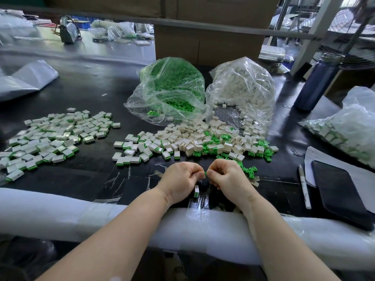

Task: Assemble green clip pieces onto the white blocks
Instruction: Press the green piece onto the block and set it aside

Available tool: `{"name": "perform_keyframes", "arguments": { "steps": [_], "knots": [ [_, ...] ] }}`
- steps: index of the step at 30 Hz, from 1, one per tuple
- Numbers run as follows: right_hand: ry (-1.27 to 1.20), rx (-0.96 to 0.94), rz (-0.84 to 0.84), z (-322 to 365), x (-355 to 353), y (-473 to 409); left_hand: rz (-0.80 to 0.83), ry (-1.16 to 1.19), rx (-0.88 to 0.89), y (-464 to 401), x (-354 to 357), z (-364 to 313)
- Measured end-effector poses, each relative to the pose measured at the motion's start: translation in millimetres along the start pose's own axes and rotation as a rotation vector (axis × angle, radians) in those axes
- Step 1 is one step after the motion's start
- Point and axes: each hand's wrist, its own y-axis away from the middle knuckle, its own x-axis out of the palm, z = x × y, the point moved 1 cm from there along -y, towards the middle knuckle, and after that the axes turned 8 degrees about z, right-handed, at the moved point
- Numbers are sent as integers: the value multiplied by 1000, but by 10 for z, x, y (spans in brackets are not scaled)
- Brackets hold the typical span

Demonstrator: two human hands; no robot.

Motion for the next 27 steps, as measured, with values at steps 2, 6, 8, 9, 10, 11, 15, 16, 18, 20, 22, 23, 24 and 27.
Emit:
{"name": "perform_keyframes", "arguments": {
  "steps": [2,6,8,9,10,11,15,16,18,20,22,23,24,27],
  "knots": [
    [-37,5,-32,-5,16,-5,-5,-2,3,-1,7,1],
    [-78,4,-56,-9,30,-13,-6,-9,4,-11,21,-1],
    [-76,-4,-45,-8,24,-14,-15,3,1,-13,25,7],
    [-74,-8,-42,-6,21,-16,-20,9,2,-16,24,10],
    [-76,-12,-43,-4,21,-18,-24,14,2,-20,22,14],
    [-85,-18,-47,-1,22,-18,-28,24,3,-23,18,17],
    [-249,-61,-96,4,22,-7,-63,252,24,-36,-2,8],
    [-285,-73,-107,8,24,-3,-78,315,32,-37,-5,4],
    [-324,-96,-130,11,24,-1,-98,357,45,-44,-6,-5],
    [-341,-105,-149,9,19,-8,-110,303,60,-58,-5,-2],
    [-336,-105,-160,9,17,-15,-122,277,77,-51,-9,3],
    [-334,-102,-166,8,17,-14,-126,276,81,-43,-7,8],
    [-335,-99,-173,7,17,-13,-132,269,79,-38,-3,14],
    [-383,-99,-169,-1,7,2,-148,279,67,-40,13,32]
  ]
}}
